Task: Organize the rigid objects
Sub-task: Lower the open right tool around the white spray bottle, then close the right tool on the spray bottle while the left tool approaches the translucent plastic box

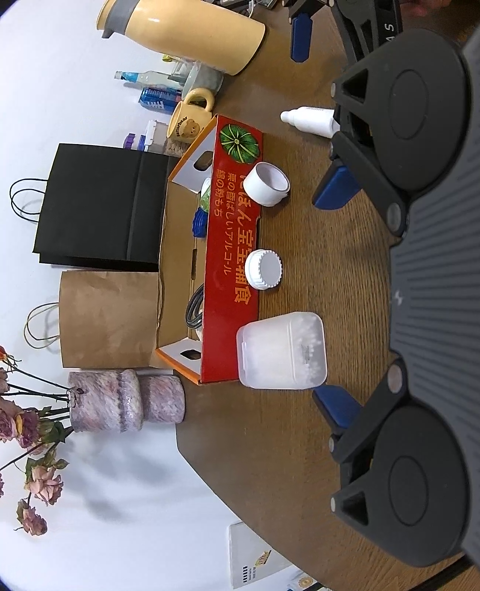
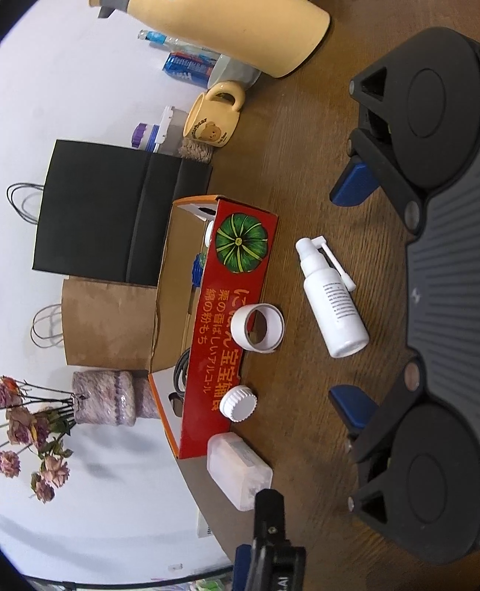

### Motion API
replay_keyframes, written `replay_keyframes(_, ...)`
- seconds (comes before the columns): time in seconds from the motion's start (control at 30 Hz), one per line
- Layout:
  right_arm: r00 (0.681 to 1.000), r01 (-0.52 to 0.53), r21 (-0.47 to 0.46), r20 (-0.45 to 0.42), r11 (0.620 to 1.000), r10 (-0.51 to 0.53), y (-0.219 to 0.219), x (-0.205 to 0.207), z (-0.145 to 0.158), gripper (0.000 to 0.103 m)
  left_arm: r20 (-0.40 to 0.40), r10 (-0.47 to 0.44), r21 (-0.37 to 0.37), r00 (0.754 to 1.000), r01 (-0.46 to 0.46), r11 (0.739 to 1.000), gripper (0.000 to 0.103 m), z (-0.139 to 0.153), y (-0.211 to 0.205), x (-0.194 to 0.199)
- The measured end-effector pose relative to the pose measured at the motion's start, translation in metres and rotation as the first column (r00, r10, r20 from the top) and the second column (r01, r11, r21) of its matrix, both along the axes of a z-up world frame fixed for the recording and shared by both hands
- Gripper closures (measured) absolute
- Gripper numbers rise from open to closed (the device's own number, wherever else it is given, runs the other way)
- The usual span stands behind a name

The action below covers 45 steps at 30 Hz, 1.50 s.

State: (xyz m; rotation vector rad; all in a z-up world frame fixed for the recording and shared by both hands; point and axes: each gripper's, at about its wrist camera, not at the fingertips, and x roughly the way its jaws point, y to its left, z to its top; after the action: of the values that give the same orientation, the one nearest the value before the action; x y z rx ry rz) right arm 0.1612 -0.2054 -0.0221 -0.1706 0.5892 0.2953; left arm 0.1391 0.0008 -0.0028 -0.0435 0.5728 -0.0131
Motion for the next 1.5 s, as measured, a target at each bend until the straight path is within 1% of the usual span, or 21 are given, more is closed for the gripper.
replay_keyframes(0.1,0.999,-0.041,-0.02,0.001,0.999,0.041,-0.003,0.006,-0.003,0.0,-0.002,-0.001,0.002,1.0,0.001,1.0,0.0,0.0,-0.001,0.001)
replay_keyframes(0.27,0.994,-0.103,-0.018,-0.036,0.995,0.102,-0.013,0.024,-0.011,0.0,-0.008,-0.002,0.009,1.0,0.002,1.0,0.0,-0.002,-0.004,0.002)
replay_keyframes(0.33,0.989,-0.139,-0.001,-0.045,0.99,0.139,-0.017,0.029,-0.011,0.0,-0.013,-0.001,0.002,1.0,0.001,1.0,0.0,-0.002,-0.006,0.003)
replay_keyframes(0.47,0.979,-0.2,-0.027,-0.027,0.979,0.2,-0.017,0.034,-0.011,0.0,-0.024,-0.005,0.0,1.0,0.005,1.0,0.0,-0.005,-0.013,0.004)
replay_keyframes(0.63,0.96,-0.278,-0.024,-0.037,0.96,0.277,-0.017,0.043,-0.012,0.0,-0.032,-0.018,0.001,0.999,0.018,1.0,0.0,-0.006,-0.025,0.006)
replay_keyframes(0.73,0.959,-0.283,-0.03,-0.044,0.959,0.281,-0.018,0.05,-0.014,0.0,-0.037,-0.023,-0.003,0.999,0.023,1.0,0.0,-0.008,-0.031,0.008)
replay_keyframes(0.9,0.949,-0.312,0.001,-0.048,0.95,0.312,-0.022,0.061,-0.014,0.0,-0.045,-0.035,-0.005,0.998,0.035,0.999,0.0,-0.009,-0.038,0.011)
replay_keyframes(1.17,0.946,-0.312,0.033,-0.085,0.95,0.314,-0.017,0.077,-0.02,0.0,-0.059,-0.03,-0.012,0.998,0.03,0.999,0.0,-0.011,-0.036,0.017)
replay_keyframes(1.27,0.948,-0.301,0.039,-0.101,0.953,0.303,-0.017,0.077,-0.024,0.002,-0.063,-0.023,-0.019,0.998,0.022,1.0,0.0,-0.011,-0.033,0.019)
replay_keyframes(1.33,0.949,-0.294,0.052,-0.104,0.954,0.298,-0.019,0.078,-0.024,0.006,-0.064,-0.019,-0.025,0.998,0.017,1.0,0.0,-0.011,-0.031,0.02)
replay_keyframes(1.5,0.959,-0.26,0.051,-0.099,0.964,0.264,-0.021,0.078,-0.023,0.006,-0.066,-0.013,-0.032,0.998,0.011,0.999,0.0,-0.011,-0.029,0.021)
